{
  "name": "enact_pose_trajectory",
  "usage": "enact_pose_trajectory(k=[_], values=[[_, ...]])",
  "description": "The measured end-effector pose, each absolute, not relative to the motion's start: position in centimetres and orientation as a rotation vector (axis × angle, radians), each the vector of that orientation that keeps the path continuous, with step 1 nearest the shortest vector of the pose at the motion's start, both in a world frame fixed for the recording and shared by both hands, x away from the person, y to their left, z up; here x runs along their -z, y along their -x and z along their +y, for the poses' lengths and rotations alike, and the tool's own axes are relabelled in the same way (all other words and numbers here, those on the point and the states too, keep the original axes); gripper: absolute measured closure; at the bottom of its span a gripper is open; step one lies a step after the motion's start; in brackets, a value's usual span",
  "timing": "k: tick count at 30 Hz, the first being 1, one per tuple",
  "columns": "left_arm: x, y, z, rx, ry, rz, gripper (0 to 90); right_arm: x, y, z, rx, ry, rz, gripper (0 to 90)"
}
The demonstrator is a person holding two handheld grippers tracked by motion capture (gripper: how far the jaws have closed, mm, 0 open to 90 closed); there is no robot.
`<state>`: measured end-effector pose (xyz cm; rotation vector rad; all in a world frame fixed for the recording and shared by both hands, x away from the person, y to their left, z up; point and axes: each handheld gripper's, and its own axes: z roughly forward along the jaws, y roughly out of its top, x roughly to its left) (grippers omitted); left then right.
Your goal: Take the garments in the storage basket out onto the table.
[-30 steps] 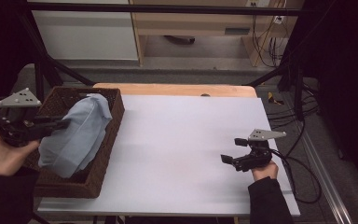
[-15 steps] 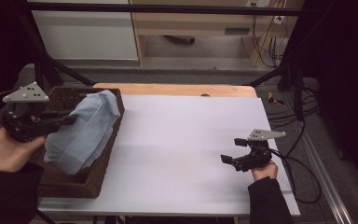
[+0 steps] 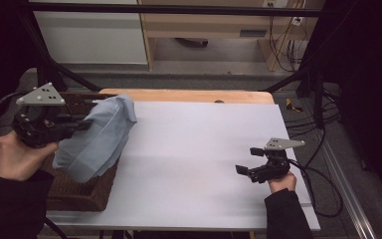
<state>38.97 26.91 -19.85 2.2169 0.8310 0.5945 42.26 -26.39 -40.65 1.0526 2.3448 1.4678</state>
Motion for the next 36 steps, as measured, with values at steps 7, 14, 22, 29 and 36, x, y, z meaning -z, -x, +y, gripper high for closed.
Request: enact_pose_trajectory(k=[7,14,22,29,36], values=[[19.1,-38.8,25.6,-0.602,-2.219,0.801,80.7,40.7,-42.3,-26.4,-1.469,-1.056,2.344,4.3],[18.8,-38.8,24.0,-0.597,-2.239,0.76,80.7,40.7,-42.3,-26.4,-1.47,-1.055,2.342,4.3],[18.6,-39.1,22.1,-0.585,-2.262,0.723,80.7,40.7,-42.3,-26.4,-1.467,-1.057,2.344,4.4],[18.8,-39.4,20.1,-0.566,-2.29,0.682,80.7,40.7,-42.3,-26.4,-1.466,-1.053,2.347,4.4],[19.4,-39.8,18.0,-0.544,-2.321,0.639,80.7,40.7,-42.3,-26.4,-1.47,-1.056,2.345,4.4]])
